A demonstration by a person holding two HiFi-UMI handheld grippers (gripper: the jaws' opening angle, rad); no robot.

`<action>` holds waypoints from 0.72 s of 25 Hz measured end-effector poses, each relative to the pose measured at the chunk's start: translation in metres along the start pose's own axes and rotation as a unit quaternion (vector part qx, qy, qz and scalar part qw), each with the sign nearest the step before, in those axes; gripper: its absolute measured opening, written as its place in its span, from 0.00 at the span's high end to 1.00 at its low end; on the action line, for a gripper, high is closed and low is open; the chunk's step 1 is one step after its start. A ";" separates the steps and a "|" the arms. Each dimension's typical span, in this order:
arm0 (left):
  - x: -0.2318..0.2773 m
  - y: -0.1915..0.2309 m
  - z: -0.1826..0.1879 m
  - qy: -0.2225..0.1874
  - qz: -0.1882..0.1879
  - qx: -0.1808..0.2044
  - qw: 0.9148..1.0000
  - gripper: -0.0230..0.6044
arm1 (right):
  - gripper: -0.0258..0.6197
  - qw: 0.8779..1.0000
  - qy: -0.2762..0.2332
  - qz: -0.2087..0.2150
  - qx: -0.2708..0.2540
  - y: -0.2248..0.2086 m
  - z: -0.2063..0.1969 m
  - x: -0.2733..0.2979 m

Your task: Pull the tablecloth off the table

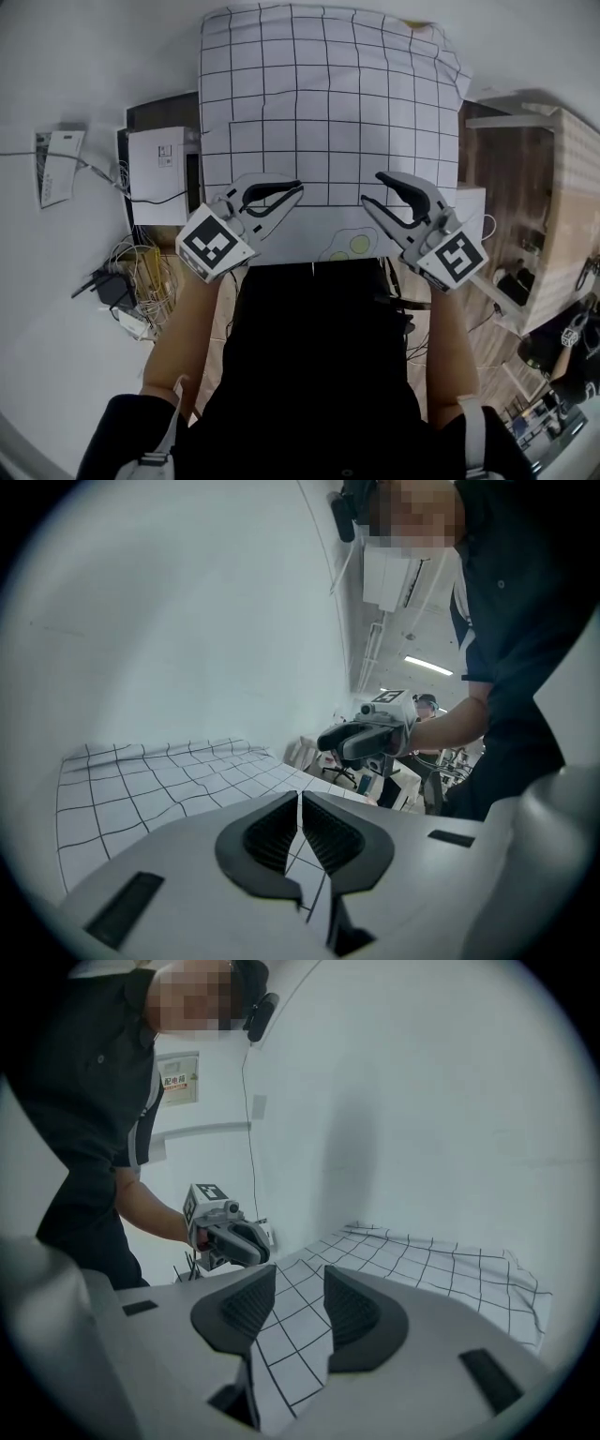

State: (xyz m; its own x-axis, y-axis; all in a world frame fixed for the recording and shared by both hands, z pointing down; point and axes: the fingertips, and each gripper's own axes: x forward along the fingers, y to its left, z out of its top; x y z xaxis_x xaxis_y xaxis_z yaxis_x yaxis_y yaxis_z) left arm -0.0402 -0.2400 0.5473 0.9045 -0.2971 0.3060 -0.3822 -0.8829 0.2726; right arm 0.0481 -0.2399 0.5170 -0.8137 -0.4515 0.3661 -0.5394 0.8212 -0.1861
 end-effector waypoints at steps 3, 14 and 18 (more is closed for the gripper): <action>0.009 0.007 -0.010 0.020 -0.001 0.011 1.000 0.94 | 0.69 1.000 0.017 0.007 -0.007 -0.011 -0.008 0.009; 0.048 0.019 -0.028 0.086 0.011 0.040 0.995 0.79 | 0.57 0.998 0.043 0.022 -0.040 -0.065 -0.046 0.026; 0.059 0.034 -0.043 0.117 0.028 0.053 0.991 0.69 | 0.56 0.993 0.067 0.056 -0.079 -0.069 -0.058 0.035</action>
State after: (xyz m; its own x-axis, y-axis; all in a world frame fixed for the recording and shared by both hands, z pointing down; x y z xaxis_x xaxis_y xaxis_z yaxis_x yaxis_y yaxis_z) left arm -0.0083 -0.2722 0.6134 0.8093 -0.2656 0.5239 -0.3973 -0.9045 0.1551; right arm 0.0689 -0.2919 0.5957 -0.8247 -0.3131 0.4710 -0.3980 0.9130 -0.0900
